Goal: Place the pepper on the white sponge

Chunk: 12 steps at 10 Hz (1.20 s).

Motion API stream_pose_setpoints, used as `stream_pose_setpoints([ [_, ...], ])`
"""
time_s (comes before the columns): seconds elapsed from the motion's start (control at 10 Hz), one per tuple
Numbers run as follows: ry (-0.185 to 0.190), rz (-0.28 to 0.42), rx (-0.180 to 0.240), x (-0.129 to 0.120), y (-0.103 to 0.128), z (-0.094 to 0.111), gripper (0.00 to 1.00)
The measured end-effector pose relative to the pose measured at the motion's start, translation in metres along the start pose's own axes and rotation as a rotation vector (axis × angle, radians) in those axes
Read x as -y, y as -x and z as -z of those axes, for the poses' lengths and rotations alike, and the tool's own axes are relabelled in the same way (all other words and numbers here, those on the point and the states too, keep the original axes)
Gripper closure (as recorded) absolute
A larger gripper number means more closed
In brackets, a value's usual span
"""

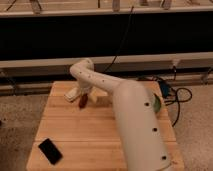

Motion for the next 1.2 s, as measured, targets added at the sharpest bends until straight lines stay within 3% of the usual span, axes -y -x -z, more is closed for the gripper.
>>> stream_pose_setpoints([
  [0.1, 0.004, 0.001, 0.009, -0.003, 0.000, -0.001, 0.25],
  [0.8, -0.002, 0.025, 0.041, -0.004, 0.004, -0.003, 0.93],
  [0.9, 0.002, 0.031, 0.046, -0.002, 0.006, -0.005, 0.99],
  [1.2, -0.005, 0.043, 0.045, 0.007, 0.010, 0.002, 1.00],
])
